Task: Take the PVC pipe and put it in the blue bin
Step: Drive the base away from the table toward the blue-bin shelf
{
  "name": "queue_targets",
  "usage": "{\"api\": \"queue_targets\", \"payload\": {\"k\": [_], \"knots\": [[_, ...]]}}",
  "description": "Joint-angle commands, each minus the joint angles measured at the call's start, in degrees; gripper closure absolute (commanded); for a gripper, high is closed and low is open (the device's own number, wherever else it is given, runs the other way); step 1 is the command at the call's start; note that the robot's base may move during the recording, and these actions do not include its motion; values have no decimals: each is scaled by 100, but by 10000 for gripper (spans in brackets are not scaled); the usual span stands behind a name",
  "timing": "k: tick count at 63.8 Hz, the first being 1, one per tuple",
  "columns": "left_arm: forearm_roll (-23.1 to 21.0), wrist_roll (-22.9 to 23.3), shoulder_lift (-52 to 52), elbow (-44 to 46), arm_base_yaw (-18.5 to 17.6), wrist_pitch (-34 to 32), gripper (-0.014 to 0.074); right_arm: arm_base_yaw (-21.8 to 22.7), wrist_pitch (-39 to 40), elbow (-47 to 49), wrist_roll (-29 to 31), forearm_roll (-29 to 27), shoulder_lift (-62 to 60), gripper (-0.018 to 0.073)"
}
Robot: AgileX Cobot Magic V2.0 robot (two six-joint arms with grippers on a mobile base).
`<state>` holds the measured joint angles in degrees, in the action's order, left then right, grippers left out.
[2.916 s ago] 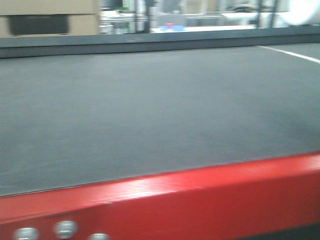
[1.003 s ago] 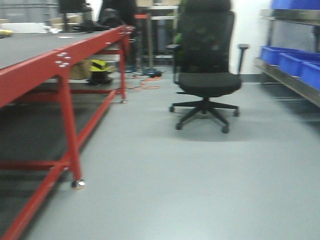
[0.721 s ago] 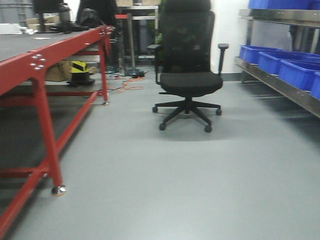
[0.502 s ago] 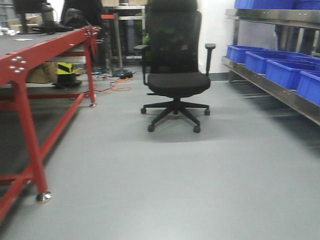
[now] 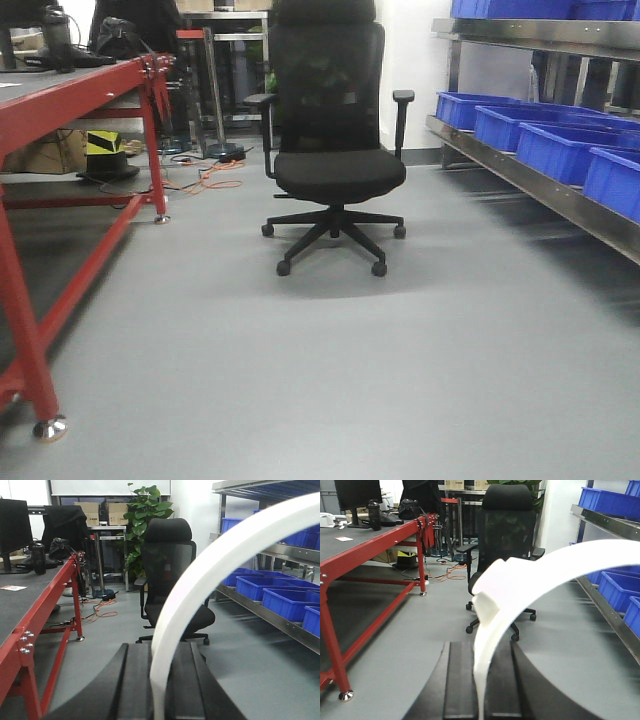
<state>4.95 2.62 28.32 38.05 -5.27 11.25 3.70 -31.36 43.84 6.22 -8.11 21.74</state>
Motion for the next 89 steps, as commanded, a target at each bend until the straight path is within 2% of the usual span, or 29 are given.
{"api": "queue_targets", "payload": {"k": [1, 89], "knots": [[-21, 45, -14, 43, -46, -180, 708, -17, 172, 7, 34, 44, -13, 721], [-21, 45, -14, 43, -46, -180, 708, -17, 172, 7, 34, 44, -13, 721]]}}
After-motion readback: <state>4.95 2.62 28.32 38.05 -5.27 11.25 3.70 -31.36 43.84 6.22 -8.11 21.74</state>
